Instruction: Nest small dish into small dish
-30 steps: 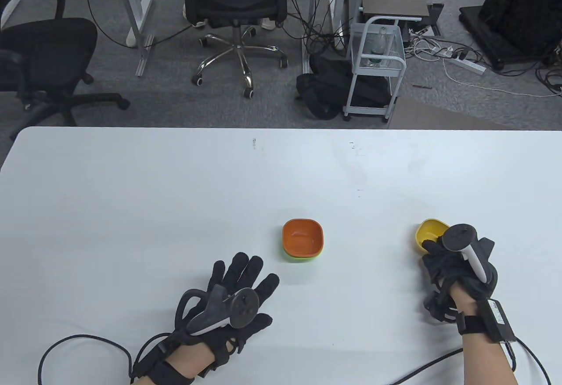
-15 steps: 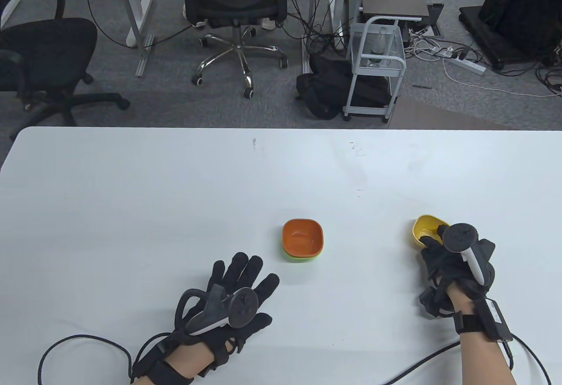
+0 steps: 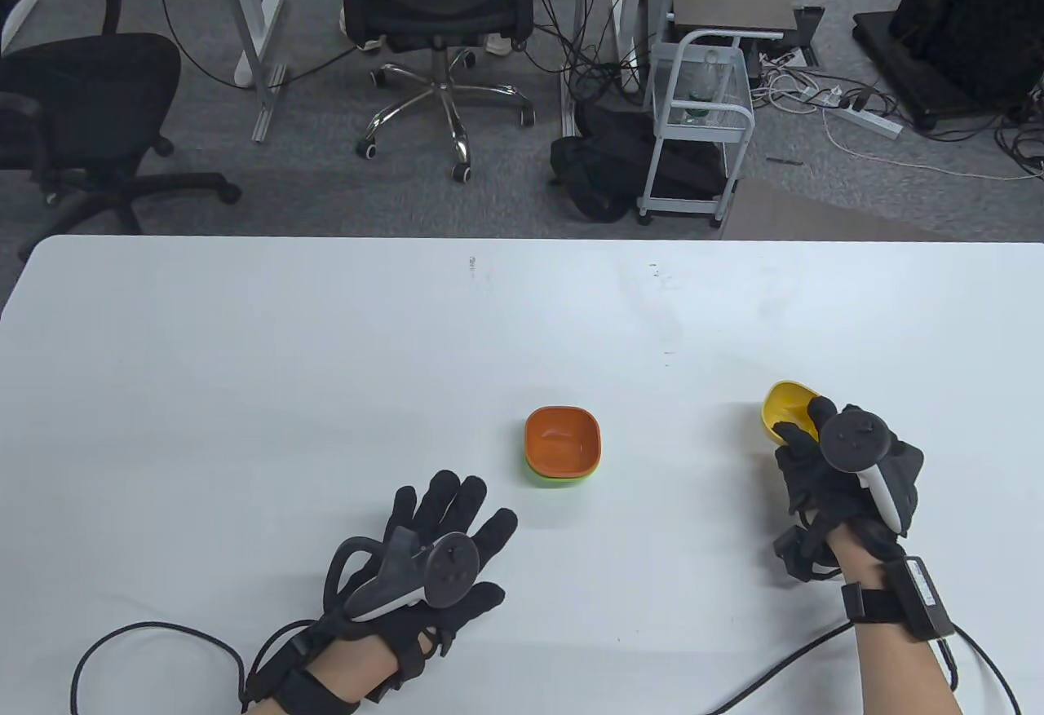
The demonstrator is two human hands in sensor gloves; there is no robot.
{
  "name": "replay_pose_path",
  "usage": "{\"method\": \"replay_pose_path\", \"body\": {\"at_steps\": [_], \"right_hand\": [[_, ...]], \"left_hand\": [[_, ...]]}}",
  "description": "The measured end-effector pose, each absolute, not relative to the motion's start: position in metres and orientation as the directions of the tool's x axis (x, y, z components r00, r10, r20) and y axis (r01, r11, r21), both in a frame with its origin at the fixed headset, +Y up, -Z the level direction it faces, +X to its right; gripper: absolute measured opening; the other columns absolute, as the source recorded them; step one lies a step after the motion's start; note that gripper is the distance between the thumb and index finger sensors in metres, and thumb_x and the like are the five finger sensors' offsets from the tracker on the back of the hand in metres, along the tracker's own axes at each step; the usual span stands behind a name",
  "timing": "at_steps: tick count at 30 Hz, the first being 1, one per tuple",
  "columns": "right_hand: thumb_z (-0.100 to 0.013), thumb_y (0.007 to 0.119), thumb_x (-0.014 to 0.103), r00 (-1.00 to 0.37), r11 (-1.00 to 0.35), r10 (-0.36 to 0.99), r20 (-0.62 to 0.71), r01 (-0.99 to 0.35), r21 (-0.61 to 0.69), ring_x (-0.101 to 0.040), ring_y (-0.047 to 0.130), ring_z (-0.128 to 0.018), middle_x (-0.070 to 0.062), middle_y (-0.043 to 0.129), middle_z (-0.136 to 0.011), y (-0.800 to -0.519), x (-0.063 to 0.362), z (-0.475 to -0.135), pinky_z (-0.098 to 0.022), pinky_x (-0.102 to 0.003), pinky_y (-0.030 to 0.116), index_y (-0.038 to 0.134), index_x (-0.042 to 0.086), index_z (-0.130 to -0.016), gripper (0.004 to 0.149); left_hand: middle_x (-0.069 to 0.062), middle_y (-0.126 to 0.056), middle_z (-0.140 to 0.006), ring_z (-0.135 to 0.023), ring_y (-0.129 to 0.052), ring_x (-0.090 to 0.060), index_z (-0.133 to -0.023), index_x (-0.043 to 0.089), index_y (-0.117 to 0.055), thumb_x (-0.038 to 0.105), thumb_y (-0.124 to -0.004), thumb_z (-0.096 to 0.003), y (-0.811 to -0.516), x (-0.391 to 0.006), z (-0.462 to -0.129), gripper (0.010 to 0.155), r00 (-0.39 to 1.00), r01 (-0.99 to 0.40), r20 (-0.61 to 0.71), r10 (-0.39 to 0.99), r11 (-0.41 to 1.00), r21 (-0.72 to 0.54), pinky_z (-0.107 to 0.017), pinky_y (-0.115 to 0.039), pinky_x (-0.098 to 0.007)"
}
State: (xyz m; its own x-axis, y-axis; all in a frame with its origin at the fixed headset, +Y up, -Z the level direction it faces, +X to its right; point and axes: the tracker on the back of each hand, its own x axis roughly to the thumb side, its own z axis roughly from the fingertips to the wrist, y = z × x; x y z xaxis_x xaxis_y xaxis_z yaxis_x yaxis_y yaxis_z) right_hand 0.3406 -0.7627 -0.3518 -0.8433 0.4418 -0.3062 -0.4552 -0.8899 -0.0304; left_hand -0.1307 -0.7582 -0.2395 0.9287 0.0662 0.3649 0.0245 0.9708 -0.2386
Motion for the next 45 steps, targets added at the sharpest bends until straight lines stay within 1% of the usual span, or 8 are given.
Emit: {"method": "replay_pose_path", "body": {"at_steps": [4, 15, 25, 30, 33, 38, 43, 45], "right_hand": [[-0.036, 0.077, 0.040, -0.865, -0.892, 0.447, -0.229, -0.448, -0.049, -0.031, 0.018, -0.108, 0.010, 0.033, -0.110, -0.752, 0.327, -0.347, -0.073, -0.059, 0.003, 0.074, 0.041, -0.078, 0.043], [-0.036, 0.076, 0.042, -0.835, -0.837, 0.547, -0.066, -0.547, -0.011, -0.035, 0.021, -0.106, 0.005, 0.034, -0.110, -0.740, 0.295, -0.331, -0.072, -0.062, 0.007, 0.074, 0.042, -0.079, 0.043], [-0.036, 0.075, 0.042, -0.828, -0.834, 0.552, 0.098, -0.548, 0.063, -0.037, 0.024, -0.105, 0.003, 0.035, -0.110, -0.731, 0.225, -0.325, -0.071, -0.063, 0.010, 0.074, 0.042, -0.079, 0.043], [-0.036, 0.074, 0.043, -0.865, -0.887, 0.461, 0.198, -0.455, 0.078, -0.038, 0.026, -0.105, 0.003, 0.037, -0.110, -0.728, 0.178, -0.333, -0.071, -0.063, 0.011, 0.073, 0.042, -0.079, 0.043], [-0.036, 0.074, 0.044, -0.867, -0.897, 0.442, 0.229, -0.430, 0.105, -0.039, 0.036, -0.103, 0.001, 0.039, -0.110, -0.730, 0.150, -0.340, -0.071, -0.062, 0.013, 0.073, 0.042, -0.080, 0.043], [-0.036, 0.074, 0.043, -0.878, -0.917, 0.397, 0.267, -0.371, 0.144, -0.038, 0.034, -0.104, 0.002, 0.038, -0.110, -0.742, 0.107, -0.352, -0.071, -0.062, 0.012, 0.073, 0.042, -0.080, 0.043], [-0.036, 0.075, 0.042, -0.919, -0.954, 0.294, 0.261, -0.266, 0.140, -0.037, 0.033, -0.105, 0.003, 0.039, -0.110, -0.761, 0.090, -0.361, -0.072, -0.061, 0.008, 0.074, 0.041, -0.079, 0.043], [-0.036, 0.075, 0.042, -0.923, -0.954, 0.285, 0.258, -0.248, 0.169, -0.038, 0.035, -0.104, 0.002, 0.041, -0.109, -0.767, 0.088, -0.362, -0.071, -0.062, 0.009, 0.074, 0.040, -0.079, 0.044]], "left_hand": [[0.022, 0.001, -0.114, -0.111, 0.005, -0.013, -0.088, 0.068, -0.006, 0.078, -0.057, -0.0311, -0.759, -0.131, -0.240, 0.078, 0.930, 0.022, 0.362, 0.069, 0.970, -0.241, -0.080, -0.011, -0.052], [0.022, 0.002, -0.113, -0.110, 0.006, -0.013, -0.088, 0.068, -0.006, 0.078, -0.057, -0.0311, -0.758, -0.131, -0.239, 0.077, 0.929, 0.032, 0.366, 0.059, 0.970, -0.239, -0.080, -0.011, -0.052], [0.022, 0.001, -0.113, -0.110, 0.006, -0.013, -0.088, 0.068, -0.006, 0.078, -0.057, -0.0311, -0.755, -0.131, -0.238, 0.077, 0.926, 0.020, 0.370, 0.070, 0.972, -0.232, -0.080, -0.011, -0.052], [0.022, 0.001, -0.113, -0.110, 0.006, -0.013, -0.088, 0.068, -0.006, 0.078, -0.057, -0.0311, -0.755, -0.131, -0.238, 0.077, 0.926, 0.018, 0.371, 0.072, 0.972, -0.234, -0.080, -0.011, -0.052], [0.022, 0.001, -0.113, -0.110, 0.006, -0.013, -0.088, 0.068, -0.006, 0.078, -0.057, -0.0311, -0.755, -0.131, -0.238, 0.077, 0.926, 0.017, 0.370, 0.074, 0.971, -0.238, -0.080, -0.011, -0.052], [0.022, 0.001, -0.113, -0.110, 0.006, -0.013, -0.089, 0.068, -0.007, 0.078, -0.057, -0.0311, -0.755, -0.132, -0.238, 0.077, 0.926, 0.018, 0.371, 0.076, 0.970, -0.244, -0.080, -0.011, -0.052], [0.022, 0.001, -0.113, -0.110, 0.006, -0.013, -0.089, 0.067, -0.007, 0.077, -0.058, -0.0313, -0.754, -0.133, -0.238, 0.077, 0.926, 0.017, 0.370, 0.077, 0.969, -0.246, -0.080, -0.011, -0.052], [0.022, 0.001, -0.113, -0.110, 0.006, -0.013, -0.089, 0.067, -0.008, 0.077, -0.058, -0.0313, -0.754, -0.133, -0.238, 0.077, 0.926, 0.016, 0.370, 0.077, 0.970, -0.244, -0.080, -0.011, -0.052]]}}
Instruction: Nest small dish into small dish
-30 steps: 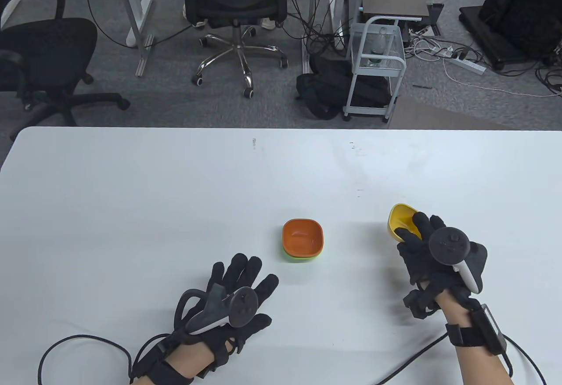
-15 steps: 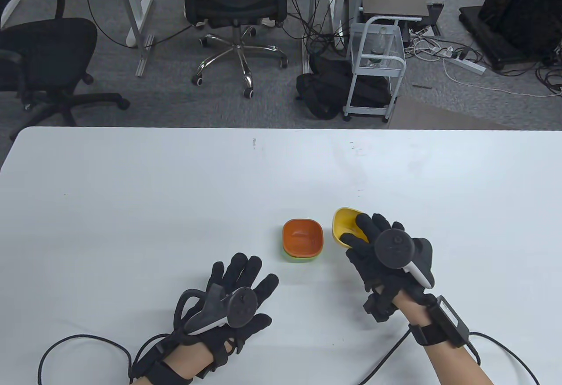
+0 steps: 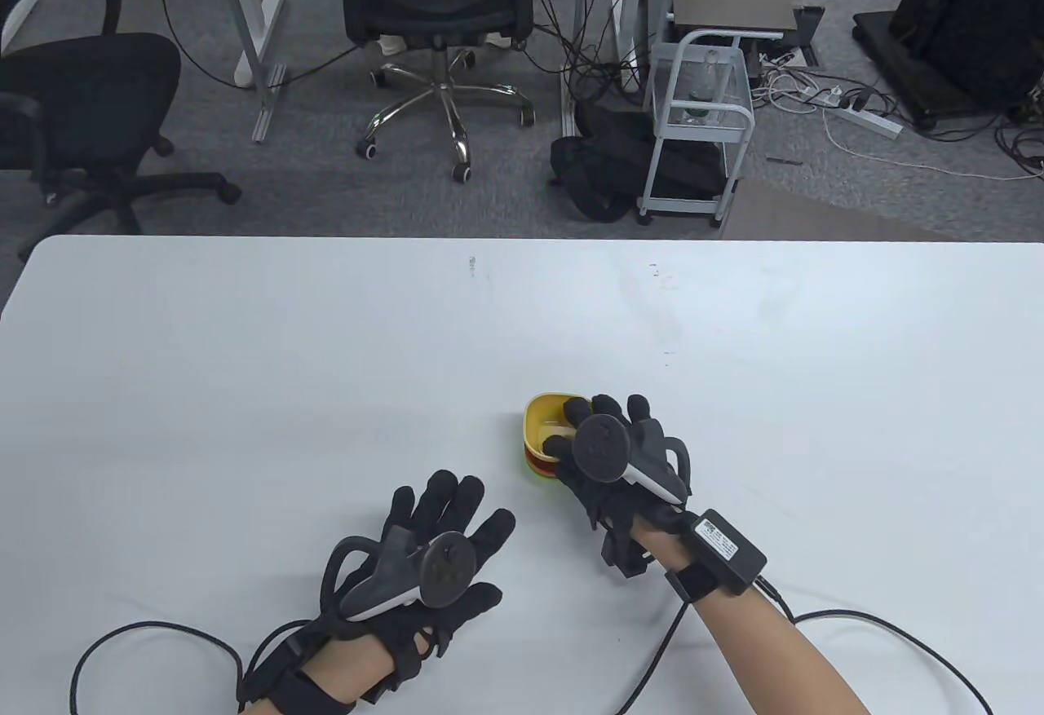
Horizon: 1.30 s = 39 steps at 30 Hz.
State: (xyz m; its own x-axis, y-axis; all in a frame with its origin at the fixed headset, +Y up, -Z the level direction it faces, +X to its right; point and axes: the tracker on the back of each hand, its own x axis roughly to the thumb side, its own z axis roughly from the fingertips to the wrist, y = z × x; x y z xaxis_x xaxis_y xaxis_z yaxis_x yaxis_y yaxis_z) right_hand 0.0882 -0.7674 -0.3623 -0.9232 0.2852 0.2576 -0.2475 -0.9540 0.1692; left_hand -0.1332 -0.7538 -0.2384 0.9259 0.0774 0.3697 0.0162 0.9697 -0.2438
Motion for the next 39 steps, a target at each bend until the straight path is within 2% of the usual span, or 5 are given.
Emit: {"method": "replay_pose_path", "body": {"at_steps": [9, 18, 25, 29, 39], "right_hand": [[-0.035, 0.077, 0.042, -0.930, -0.961, 0.256, 0.264, -0.217, 0.168, -0.037, 0.034, -0.105, 0.003, 0.043, -0.109, -0.773, 0.086, -0.362, -0.072, -0.062, 0.006, 0.075, 0.039, -0.080, 0.045], [-0.032, 0.078, 0.049, -0.940, -0.959, 0.206, 0.272, -0.139, 0.246, -0.034, 0.020, -0.107, 0.007, 0.027, -0.111, -0.753, 0.084, -0.358, -0.071, -0.061, -0.001, 0.063, 0.041, -0.086, 0.057], [-0.031, 0.078, 0.049, -0.929, -0.966, 0.230, 0.290, -0.181, 0.186, -0.033, 0.020, -0.107, 0.007, 0.026, -0.111, -0.722, 0.101, -0.334, -0.071, -0.060, 0.000, 0.062, 0.041, -0.086, 0.058], [-0.031, 0.078, 0.050, -0.913, -0.963, 0.269, 0.307, -0.257, 0.079, -0.032, 0.016, -0.107, 0.008, 0.020, -0.110, -0.711, 0.130, -0.305, -0.072, -0.060, 0.001, 0.058, 0.042, -0.088, 0.060], [-0.030, 0.075, 0.057, -0.886, -0.930, 0.353, 0.301, -0.368, 0.009, -0.031, -0.005, -0.103, 0.011, -0.004, -0.105, -0.725, 0.187, -0.245, -0.068, -0.061, -0.006, 0.030, 0.048, -0.091, 0.076]], "left_hand": [[0.022, 0.002, -0.113, -0.110, 0.007, -0.013, -0.090, 0.066, -0.009, 0.077, -0.058, -0.0314, -0.755, -0.136, -0.241, 0.077, 0.931, 0.016, 0.357, 0.077, 0.967, -0.253, -0.080, -0.011, -0.052], [0.021, 0.001, -0.113, -0.110, 0.006, -0.013, -0.091, 0.065, -0.010, 0.076, -0.058, -0.0317, -0.752, -0.140, -0.246, 0.077, 0.939, -0.015, 0.329, 0.098, 0.969, -0.245, -0.080, -0.011, -0.052], [0.022, 0.003, -0.112, -0.110, 0.007, -0.013, -0.091, 0.065, -0.010, 0.075, -0.058, -0.0322, -0.744, -0.144, -0.247, 0.077, 0.947, -0.033, 0.308, 0.090, 0.982, -0.184, -0.079, -0.010, -0.052], [0.022, 0.005, -0.112, -0.109, 0.009, -0.013, -0.091, 0.065, -0.007, 0.076, -0.058, -0.0320, -0.741, -0.144, -0.247, 0.078, 0.946, -0.043, 0.310, 0.091, 0.987, -0.157, -0.079, -0.009, -0.052], [0.023, 0.013, -0.109, -0.108, 0.014, -0.011, -0.089, 0.065, -0.002, 0.080, -0.055, -0.0311, -0.738, -0.144, -0.245, 0.080, 0.940, -0.050, 0.327, 0.094, 0.989, -0.140, -0.078, -0.004, -0.053]]}}
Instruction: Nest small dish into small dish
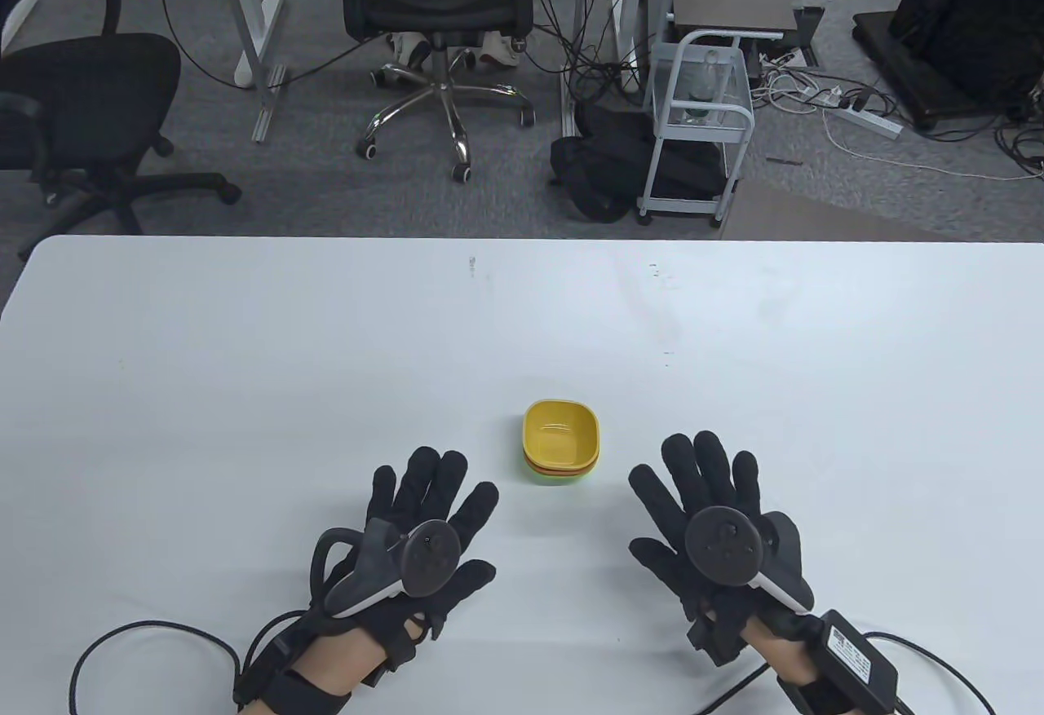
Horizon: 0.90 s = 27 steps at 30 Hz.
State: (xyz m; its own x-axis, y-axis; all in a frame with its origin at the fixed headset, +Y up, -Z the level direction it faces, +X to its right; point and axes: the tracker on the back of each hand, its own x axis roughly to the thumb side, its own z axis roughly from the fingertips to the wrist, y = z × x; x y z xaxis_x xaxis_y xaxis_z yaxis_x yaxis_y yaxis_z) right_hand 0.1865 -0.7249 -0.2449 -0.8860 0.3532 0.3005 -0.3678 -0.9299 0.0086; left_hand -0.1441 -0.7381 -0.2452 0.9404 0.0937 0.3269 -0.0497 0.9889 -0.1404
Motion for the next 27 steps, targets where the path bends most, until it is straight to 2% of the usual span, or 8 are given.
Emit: {"method": "replay_pose_path", "body": {"at_steps": [4, 11, 27], "right_hand": [[-0.030, 0.074, 0.058, -0.881, -0.929, 0.339, 0.329, -0.368, -0.028, -0.032, -0.004, -0.103, 0.011, -0.003, -0.106, -0.734, 0.188, -0.237, -0.068, -0.061, -0.005, 0.031, 0.048, -0.091, 0.075], [-0.030, 0.073, 0.059, -0.871, -0.920, 0.376, 0.315, -0.391, 0.016, -0.032, -0.004, -0.103, 0.010, -0.003, -0.105, -0.737, 0.191, -0.235, -0.067, -0.062, -0.004, 0.028, 0.049, -0.090, 0.076], [-0.031, 0.072, 0.058, -0.876, -0.926, 0.366, 0.313, -0.378, 0.024, -0.033, -0.002, -0.103, 0.009, -0.002, -0.106, -0.739, 0.182, -0.240, -0.068, -0.062, -0.002, 0.029, 0.048, -0.091, 0.074]], "left_hand": [[0.023, 0.013, -0.109, -0.108, 0.014, -0.012, -0.089, 0.065, -0.001, 0.080, -0.055, -0.0309, -0.741, -0.144, -0.247, 0.081, 0.941, -0.050, 0.326, 0.094, 0.989, -0.140, -0.078, -0.004, -0.053], [0.023, 0.014, -0.109, -0.108, 0.015, -0.012, -0.089, 0.064, 0.000, 0.083, -0.052, -0.0299, -0.749, -0.142, -0.251, 0.081, 0.939, -0.038, 0.331, 0.090, 0.987, -0.159, -0.078, -0.004, -0.053], [0.023, 0.014, -0.109, -0.108, 0.015, -0.012, -0.089, 0.064, 0.001, 0.083, -0.052, -0.0298, -0.747, -0.143, -0.250, 0.082, 0.937, -0.043, 0.337, 0.093, 0.987, -0.152, -0.078, -0.004, -0.053]]}}
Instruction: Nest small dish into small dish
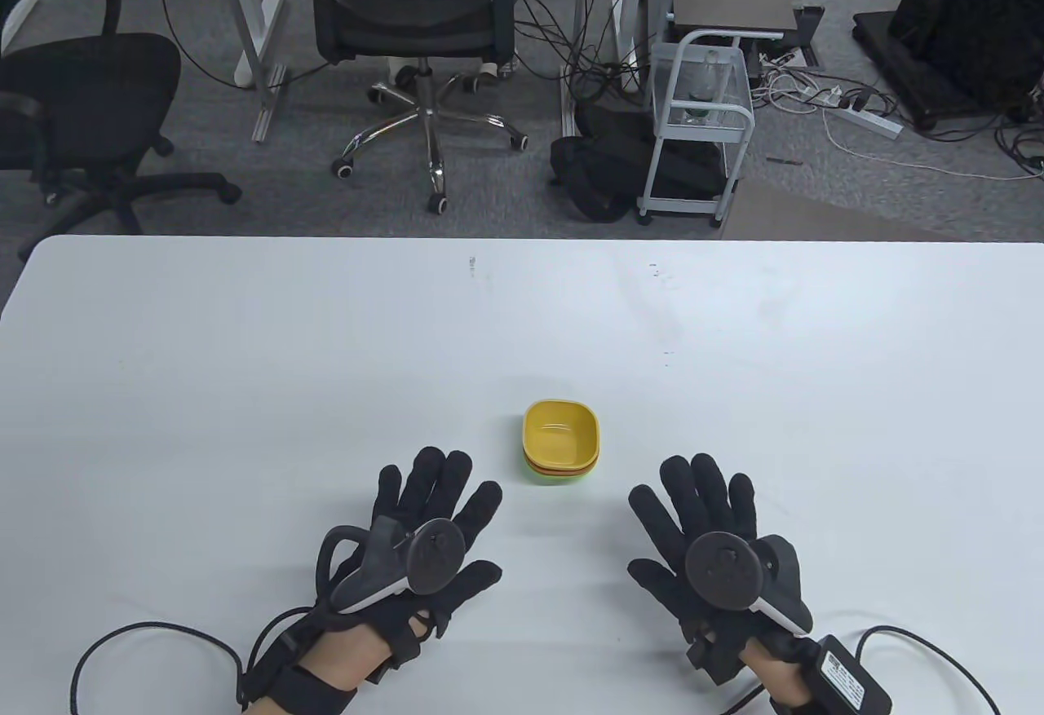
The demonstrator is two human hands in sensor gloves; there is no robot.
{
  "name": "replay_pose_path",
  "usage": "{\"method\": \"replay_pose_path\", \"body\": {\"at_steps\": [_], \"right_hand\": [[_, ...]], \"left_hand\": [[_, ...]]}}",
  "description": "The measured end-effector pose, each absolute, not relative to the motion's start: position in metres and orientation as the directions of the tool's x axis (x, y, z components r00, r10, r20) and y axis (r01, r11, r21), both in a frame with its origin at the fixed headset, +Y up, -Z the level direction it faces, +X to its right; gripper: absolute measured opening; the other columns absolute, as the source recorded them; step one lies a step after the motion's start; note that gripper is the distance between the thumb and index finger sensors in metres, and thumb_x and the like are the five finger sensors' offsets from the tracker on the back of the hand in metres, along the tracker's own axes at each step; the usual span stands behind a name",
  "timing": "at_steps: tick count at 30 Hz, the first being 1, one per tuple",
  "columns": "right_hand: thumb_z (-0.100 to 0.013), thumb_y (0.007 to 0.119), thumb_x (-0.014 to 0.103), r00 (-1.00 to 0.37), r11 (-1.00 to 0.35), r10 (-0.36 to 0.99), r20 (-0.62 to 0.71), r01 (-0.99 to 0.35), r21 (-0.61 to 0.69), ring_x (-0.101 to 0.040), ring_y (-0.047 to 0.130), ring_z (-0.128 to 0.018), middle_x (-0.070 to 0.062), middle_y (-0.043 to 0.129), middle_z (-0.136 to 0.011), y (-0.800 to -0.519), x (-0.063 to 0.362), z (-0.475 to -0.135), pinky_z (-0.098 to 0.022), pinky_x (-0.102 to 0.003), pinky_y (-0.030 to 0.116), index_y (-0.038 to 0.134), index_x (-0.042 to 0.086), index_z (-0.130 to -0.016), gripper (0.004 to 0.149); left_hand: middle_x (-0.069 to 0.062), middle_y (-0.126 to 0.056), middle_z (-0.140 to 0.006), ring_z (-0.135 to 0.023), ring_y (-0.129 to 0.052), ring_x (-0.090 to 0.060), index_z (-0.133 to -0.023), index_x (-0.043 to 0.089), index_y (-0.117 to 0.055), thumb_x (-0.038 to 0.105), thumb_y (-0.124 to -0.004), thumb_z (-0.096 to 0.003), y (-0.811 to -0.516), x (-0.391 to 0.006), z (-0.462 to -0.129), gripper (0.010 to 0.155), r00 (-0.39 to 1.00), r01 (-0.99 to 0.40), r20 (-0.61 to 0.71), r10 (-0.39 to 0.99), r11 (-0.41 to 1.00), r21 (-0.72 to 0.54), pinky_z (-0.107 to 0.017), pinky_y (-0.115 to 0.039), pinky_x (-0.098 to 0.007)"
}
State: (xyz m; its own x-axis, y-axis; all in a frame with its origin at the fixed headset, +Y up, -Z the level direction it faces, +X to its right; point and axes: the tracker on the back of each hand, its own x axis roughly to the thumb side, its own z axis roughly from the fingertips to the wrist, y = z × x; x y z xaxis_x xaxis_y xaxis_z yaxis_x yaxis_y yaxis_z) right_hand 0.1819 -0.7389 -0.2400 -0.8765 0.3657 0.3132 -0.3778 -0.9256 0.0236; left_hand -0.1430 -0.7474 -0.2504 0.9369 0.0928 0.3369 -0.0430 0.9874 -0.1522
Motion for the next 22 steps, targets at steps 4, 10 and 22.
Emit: {"method": "replay_pose_path", "body": {"at_steps": [4, 10, 22], "right_hand": [[-0.031, 0.072, 0.058, -0.878, -0.927, 0.365, 0.308, -0.373, 0.033, -0.033, -0.002, -0.103, 0.009, -0.002, -0.106, -0.7411, 0.1816, -0.2417, -0.068, -0.062, -0.002, 0.029, 0.048, -0.091, 0.075], [-0.030, 0.072, 0.059, -0.875, -0.923, 0.378, 0.304, -0.381, 0.051, -0.033, -0.002, -0.103, 0.009, -0.002, -0.106, -0.7412, 0.1834, -0.2416, -0.068, -0.062, -0.002, 0.029, 0.048, -0.091, 0.075], [-0.031, 0.072, 0.059, -0.871, -0.920, 0.387, 0.301, -0.386, 0.065, -0.033, -0.001, -0.103, 0.009, -0.002, -0.106, -0.7415, 0.1852, -0.2413, -0.068, -0.062, -0.001, 0.028, 0.048, -0.091, 0.076]], "left_hand": [[0.023, 0.014, -0.109, -0.108, 0.015, -0.012, -0.089, 0.064, 0.000, 0.083, -0.052, -0.0298, -0.7479, -0.1431, -0.2497, 0.082, 0.936, -0.042, 0.339, 0.096, 0.986, -0.162, -0.078, -0.004, -0.053], [0.023, 0.013, -0.109, -0.108, 0.015, -0.012, -0.089, 0.064, 0.000, 0.083, -0.052, -0.0298, -0.7480, -0.1429, -0.2480, 0.082, 0.932, -0.038, 0.348, 0.097, 0.984, -0.173, -0.078, -0.004, -0.053], [0.023, 0.013, -0.109, -0.108, 0.014, -0.012, -0.090, 0.064, 0.000, 0.082, -0.054, -0.0304, -0.7487, -0.1414, -0.2447, 0.082, 0.929, -0.024, 0.359, 0.093, 0.981, -0.193, -0.078, -0.005, -0.053]]}}
